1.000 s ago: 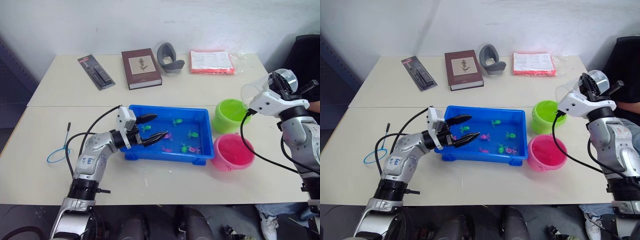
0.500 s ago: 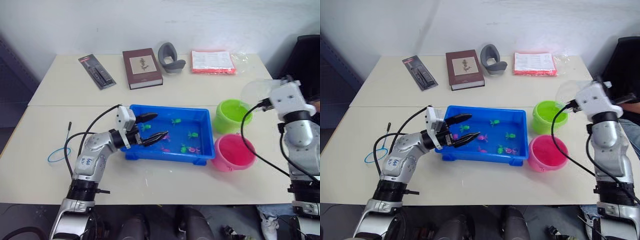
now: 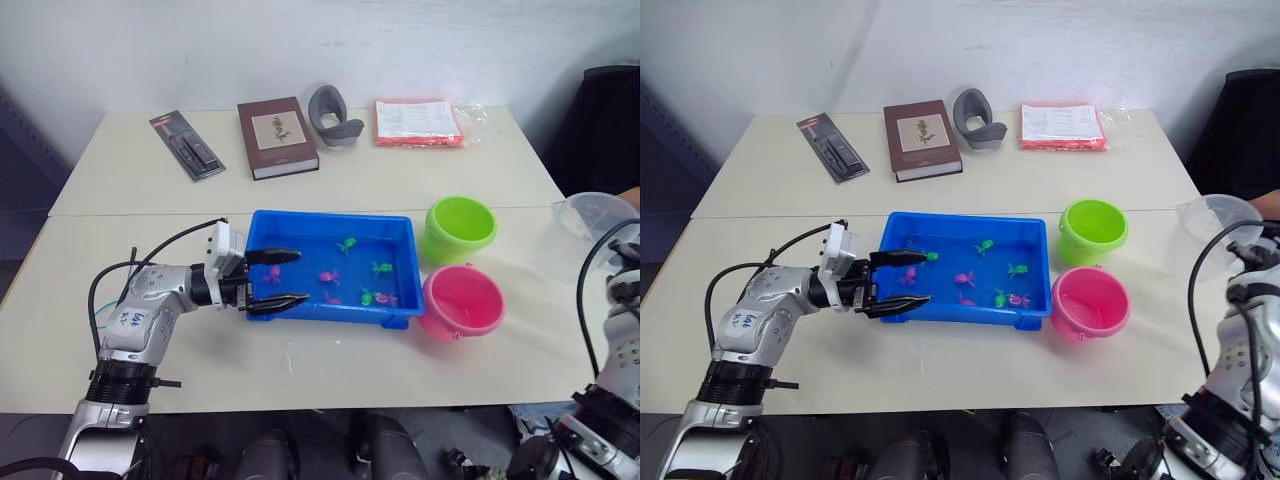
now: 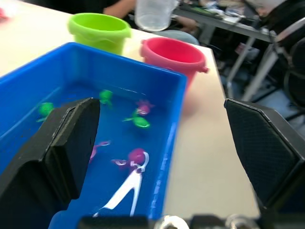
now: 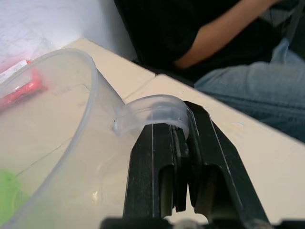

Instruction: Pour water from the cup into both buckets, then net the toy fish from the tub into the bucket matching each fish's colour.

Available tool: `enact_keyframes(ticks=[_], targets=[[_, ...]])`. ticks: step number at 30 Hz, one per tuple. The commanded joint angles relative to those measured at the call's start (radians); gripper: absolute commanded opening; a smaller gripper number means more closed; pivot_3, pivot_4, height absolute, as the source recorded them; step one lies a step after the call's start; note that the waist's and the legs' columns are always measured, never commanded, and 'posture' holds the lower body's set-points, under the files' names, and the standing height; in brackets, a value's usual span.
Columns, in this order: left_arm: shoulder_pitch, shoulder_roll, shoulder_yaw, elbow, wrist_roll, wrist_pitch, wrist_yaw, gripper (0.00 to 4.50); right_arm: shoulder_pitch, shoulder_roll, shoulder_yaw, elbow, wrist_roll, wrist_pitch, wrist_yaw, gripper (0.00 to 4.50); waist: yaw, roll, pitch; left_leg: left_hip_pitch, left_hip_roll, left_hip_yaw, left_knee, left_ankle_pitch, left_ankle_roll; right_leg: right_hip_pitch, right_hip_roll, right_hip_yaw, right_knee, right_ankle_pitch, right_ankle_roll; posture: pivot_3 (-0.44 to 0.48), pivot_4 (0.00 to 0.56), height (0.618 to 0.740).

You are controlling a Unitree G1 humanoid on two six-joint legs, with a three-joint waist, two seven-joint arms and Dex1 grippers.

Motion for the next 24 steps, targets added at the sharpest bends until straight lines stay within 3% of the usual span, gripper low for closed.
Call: enact_keyframes(ticks=[1,9,13,15,16,17,20,24], targets=[[-0.001,0.014,0.015,-0.032,-0.013,-0.004,-0.007,4.5,0.023,0.026,0.004,0.024,0.048,-0.071,0.021,0.03,-0.003,0.0,0.0,0.0,0.0,0.0,0.0,0.0,0.0,0.0,0.0,0.0,0.0,0.0,0.0,0.0,0.15,0.74],[0.016,0.025,0.027,-0.059,-0.018,0.011,0.014,4.5,0.084,0.038,0.051,0.125,0.053,-0.182,0.042,0.03,-0.012,0.001,0.0,0.0,-0.001,0.0,0.0,0.0,0.0,0.0,-0.001,0.0,0.0,0.0,0.0,0.0,0.15,0.74],[0.026,0.03,0.036,-0.055,-0.014,-0.003,0.018,4.5,0.137,0.032,0.065,0.079,0.064,-0.176,0.045,1.3,-0.012,0.001,0.0,0.0,0.0,0.0,0.0,0.0,0.0,0.0,-0.001,0.0,0.0,0.0,0.0,0.0,0.15,0.74],[0.038,0.037,0.046,-0.053,-0.01,-0.009,0.02,4.5,0.186,0.038,0.059,0.02,0.087,-0.152,0.042,2.41,-0.012,0.001,0.0,0.0,0.0,0.0,0.0,0.0,0.0,0.0,-0.002,0.001,0.0,0.0,0.0,0.0,0.15,0.74],[0.048,0.042,0.062,-0.051,-0.01,-0.008,0.03,4.5,0.221,0.043,0.052,-0.023,0.109,-0.131,0.042,2.41,-0.012,0.001,0.0,0.0,0.0,0.0,-0.001,0.0,0.0,0.0,-0.002,0.001,0.0,0.0,0.0,0.0,0.15,0.74],[0.06,0.049,0.075,-0.052,-0.01,-0.005,0.039,4.5,0.255,0.048,0.041,-0.067,0.139,-0.099,0.036,3.13,-0.011,0.001,0.0,0.0,0.0,0.0,-0.001,0.0,0.0,0.0,-0.002,0.001,0.0,0.0,0.0,0.0,0.15,0.74],[0.111,0.081,0.11,-0.056,-0.005,-0.011,0.046,4.5,0.362,0.047,0.018,-0.185,0.225,-0.011,0.027,4.42,-0.012,0.001,0.0,0.0,0.001,-0.001,-0.001,0.0,0.0,0.0,-0.004,0.001,-0.001,0.0,0.0,0.0,0.15,0.74],[0.179,0.12,0.181,-0.006,0.051,-0.109,0.094,4.5,0.526,0.016,-0.02,-0.352,0.388,0.119,0.041,4.42,-0.011,0.001,0.001,0.001,0.001,-0.001,-0.002,-0.001,-0.001,0.0,-0.005,0.001,-0.001,-0.001,-0.001,0.0,0.15,0.74]])
